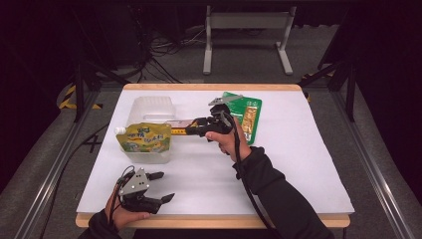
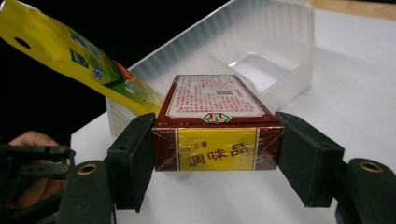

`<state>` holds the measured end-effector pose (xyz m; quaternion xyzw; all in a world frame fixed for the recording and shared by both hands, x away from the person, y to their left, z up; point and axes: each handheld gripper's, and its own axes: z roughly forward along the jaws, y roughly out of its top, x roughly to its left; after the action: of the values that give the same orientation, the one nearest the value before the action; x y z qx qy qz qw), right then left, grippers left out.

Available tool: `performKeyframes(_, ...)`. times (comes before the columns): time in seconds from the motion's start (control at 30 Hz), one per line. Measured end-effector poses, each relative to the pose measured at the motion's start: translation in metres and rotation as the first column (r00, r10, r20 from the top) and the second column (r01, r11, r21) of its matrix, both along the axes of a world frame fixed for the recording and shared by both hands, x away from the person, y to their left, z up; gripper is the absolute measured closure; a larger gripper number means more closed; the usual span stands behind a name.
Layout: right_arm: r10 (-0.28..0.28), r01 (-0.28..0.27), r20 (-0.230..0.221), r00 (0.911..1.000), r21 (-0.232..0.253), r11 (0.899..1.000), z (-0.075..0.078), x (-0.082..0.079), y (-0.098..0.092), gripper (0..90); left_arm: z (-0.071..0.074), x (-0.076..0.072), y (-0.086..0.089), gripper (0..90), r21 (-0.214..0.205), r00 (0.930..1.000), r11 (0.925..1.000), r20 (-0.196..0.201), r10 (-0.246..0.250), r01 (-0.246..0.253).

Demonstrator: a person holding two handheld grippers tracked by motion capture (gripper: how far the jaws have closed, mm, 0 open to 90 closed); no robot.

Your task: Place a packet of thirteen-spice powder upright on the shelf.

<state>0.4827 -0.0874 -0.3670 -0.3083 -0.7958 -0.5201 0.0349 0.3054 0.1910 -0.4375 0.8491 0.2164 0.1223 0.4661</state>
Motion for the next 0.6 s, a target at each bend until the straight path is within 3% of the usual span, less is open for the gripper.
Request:
performKeyframes(0.13,-0.010,0.009,-0.071,0.9974,-0.009,1.000,-0.004,0.004,0.010,33.0,0.000,0.000,0.000,23.0,0.002,1.0000,1.0000,0.001,-0.001,0.000)
performKeyframes(0.37,-0.061,0.057,-0.106,0.9925,-0.039,0.998,-0.007,0.011,0.022,32.8,0.000,0.000,0.000,23.0,0.008,1.0000,1.0000,0.006,-0.005,0.005)
performKeyframes(0.6,-0.074,0.072,-0.152,0.9856,-0.022,0.997,-0.009,0.016,0.033,32.7,0.000,-0.003,0.000,22.8,0.032,0.9996,0.9993,0.023,-0.017,0.017)
